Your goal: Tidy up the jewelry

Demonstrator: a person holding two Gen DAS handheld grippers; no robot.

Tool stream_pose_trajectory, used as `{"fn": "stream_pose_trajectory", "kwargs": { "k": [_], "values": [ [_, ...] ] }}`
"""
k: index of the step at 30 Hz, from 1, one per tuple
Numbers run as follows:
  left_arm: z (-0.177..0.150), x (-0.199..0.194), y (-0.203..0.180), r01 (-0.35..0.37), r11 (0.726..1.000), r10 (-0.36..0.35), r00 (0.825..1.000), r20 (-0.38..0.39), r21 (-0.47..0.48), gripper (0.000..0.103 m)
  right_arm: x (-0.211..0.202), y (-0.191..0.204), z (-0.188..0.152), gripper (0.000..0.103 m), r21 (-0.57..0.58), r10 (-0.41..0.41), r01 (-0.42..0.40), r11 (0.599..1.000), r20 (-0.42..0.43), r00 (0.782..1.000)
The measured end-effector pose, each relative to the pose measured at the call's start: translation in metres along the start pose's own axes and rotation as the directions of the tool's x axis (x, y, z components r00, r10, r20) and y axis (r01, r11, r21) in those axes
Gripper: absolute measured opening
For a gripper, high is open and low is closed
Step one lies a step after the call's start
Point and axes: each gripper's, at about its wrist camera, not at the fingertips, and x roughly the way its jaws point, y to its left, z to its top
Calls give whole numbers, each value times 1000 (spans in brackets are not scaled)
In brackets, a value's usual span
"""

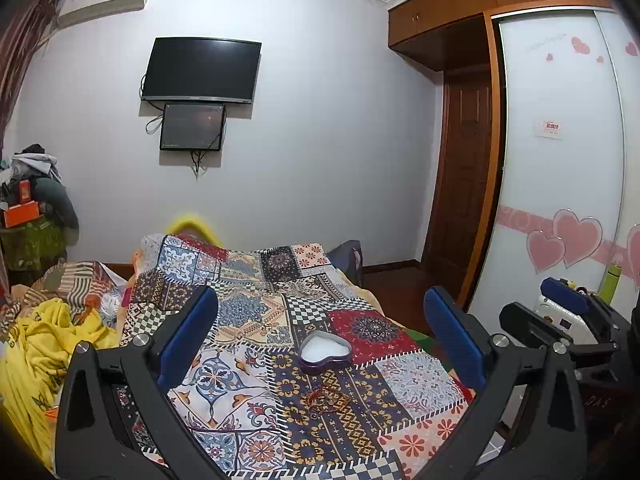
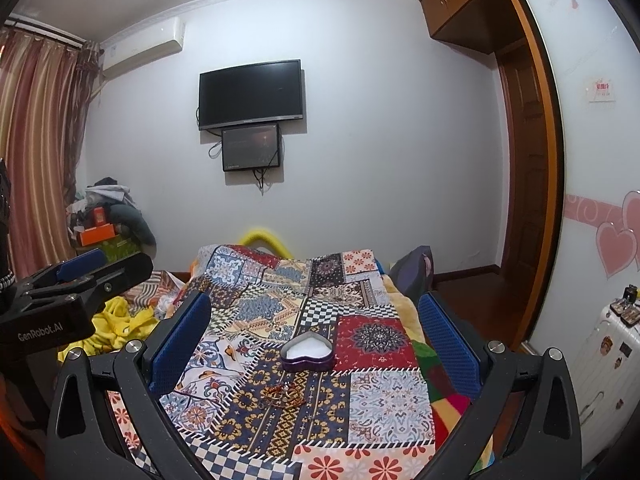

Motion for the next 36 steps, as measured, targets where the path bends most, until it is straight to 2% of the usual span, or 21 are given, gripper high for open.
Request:
{"fn": "stream_pose_trajectory", "kwargs": {
  "k": [5,11,17,18,20,24,29,32,36],
  "values": [
    [-4,10,3,-10,1000,10,1000,-21,-3,103,9,-3,-4,103,7,-5,5,1000,-27,1000],
    [-17,40,11,-38,999,38,996,-84,0,103,29,-13,-17,103,21,-26,28,999,-92,995],
    [-42,85,27,-70,998,69,978,-197,1,103,62,-27,-42,103,18,-59,64,998,-202,978],
    [-48,94,30,-79,997,78,972,-222,6,102,68,-29,-47,103,16,-64,69,997,-222,973],
    [-60,109,34,-80,997,82,959,-270,18,92,81,-34,-59,103,12,-73,79,997,-271,960],
    [-88,141,43,-49,999,46,913,-405,4,81,104,-37,-82,101,-10,-73,75,997,-363,929],
    [-118,164,46,-1,999,-16,855,-518,-32,61,125,-32,-105,84,-20,-20,12,1000,-457,889],
    [-133,173,42,34,999,-52,824,-564,-43,52,131,-32,-116,75,10,35,-35,999,-504,863],
    [-148,181,30,94,995,-87,794,-601,-21,42,143,-29,-128,64,35,89,-84,996,-547,832]
  ]
}}
